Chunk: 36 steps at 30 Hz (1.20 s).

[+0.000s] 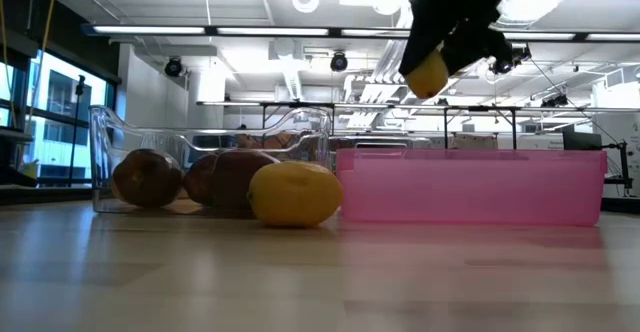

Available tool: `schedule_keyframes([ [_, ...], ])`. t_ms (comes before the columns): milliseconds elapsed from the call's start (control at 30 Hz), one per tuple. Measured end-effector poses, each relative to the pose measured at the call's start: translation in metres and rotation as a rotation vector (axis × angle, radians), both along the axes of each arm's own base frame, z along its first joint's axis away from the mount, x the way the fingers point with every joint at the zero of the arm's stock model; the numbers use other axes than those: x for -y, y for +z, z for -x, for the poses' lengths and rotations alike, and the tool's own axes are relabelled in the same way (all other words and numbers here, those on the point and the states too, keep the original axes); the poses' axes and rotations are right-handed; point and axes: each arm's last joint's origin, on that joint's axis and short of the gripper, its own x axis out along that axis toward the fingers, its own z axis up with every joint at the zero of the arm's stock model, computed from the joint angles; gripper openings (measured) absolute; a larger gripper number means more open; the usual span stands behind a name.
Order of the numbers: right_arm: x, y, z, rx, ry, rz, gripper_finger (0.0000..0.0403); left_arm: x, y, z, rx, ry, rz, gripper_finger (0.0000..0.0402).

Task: Sort produce into baskets
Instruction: Put the lemon into the pink bin

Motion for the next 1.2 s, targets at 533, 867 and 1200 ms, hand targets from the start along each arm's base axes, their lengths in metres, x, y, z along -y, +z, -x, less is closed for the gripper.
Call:
schedule_keyframes([
  [533,0.012,-0.002,-0.004,-0.004,-0.027,-0.052,0.03,0.001,-0.007,-0.003,-0.069,-0.016,0.045,0.0353],
  [867,0.011,0.017,-0.021,0.25,0.021,-0.123,0.0387,0.001,-0.007,-0.003,-0.074,-0.038,0.053,0.0353],
  [1200,-0.034,0.006,-0.051,0.376,0.358,-0.183,0.0383,0.006,-0.013,-0.005,-0.13,-0.076,0.102,0.0353],
])
